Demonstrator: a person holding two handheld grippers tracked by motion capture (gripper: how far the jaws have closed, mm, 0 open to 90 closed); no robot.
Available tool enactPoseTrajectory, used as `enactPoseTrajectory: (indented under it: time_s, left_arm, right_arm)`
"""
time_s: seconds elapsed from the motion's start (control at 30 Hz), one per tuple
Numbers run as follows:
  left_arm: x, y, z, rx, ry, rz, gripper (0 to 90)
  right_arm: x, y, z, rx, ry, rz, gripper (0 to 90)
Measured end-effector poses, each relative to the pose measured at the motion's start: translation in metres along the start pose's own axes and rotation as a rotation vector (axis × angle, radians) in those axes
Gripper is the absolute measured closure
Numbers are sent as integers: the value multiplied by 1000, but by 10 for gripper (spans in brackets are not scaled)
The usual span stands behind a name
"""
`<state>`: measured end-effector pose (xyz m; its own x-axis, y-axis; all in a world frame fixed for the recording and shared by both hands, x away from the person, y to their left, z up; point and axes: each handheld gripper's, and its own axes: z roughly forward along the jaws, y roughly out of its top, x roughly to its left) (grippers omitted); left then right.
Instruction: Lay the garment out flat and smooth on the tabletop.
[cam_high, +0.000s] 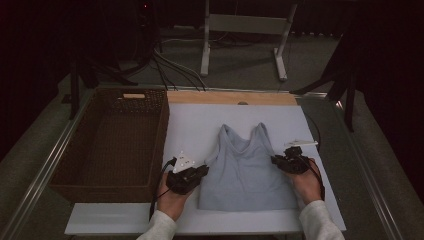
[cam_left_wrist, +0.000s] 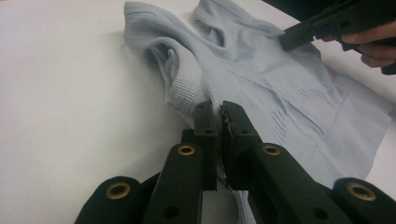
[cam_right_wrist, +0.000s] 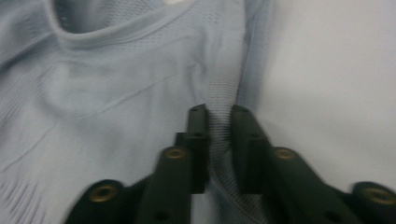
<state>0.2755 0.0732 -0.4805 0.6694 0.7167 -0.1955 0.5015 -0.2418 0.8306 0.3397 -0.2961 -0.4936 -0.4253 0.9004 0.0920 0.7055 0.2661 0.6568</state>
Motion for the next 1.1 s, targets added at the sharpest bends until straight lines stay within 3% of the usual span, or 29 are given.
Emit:
enactPoseTrajectory:
  time_s: [0.13, 0.37, 0.73, 0.9, 1.1]
  left_arm:
    - [0, 0, 0, 1, 0, 0, 859]
    - [1, 0, 1, 3, 1, -2, 860]
    - [-1, -2, 6, 25, -11, -3, 862]
    - [3, -2, 4, 11, -5, -20, 775]
    - [5, -2, 5, 10, -8, -39, 644]
  right_arm:
    - [3, -2, -13, -33, -18, -19, 824]
    - [-8, -10, -38, -65, -51, 7, 831]
    - [-24, -27, -46, -71, -90, 71, 833]
    - [-21, -27, -45, -73, -99, 58, 831]
    - [-21, -30, -42, -86, -111, 76, 819]
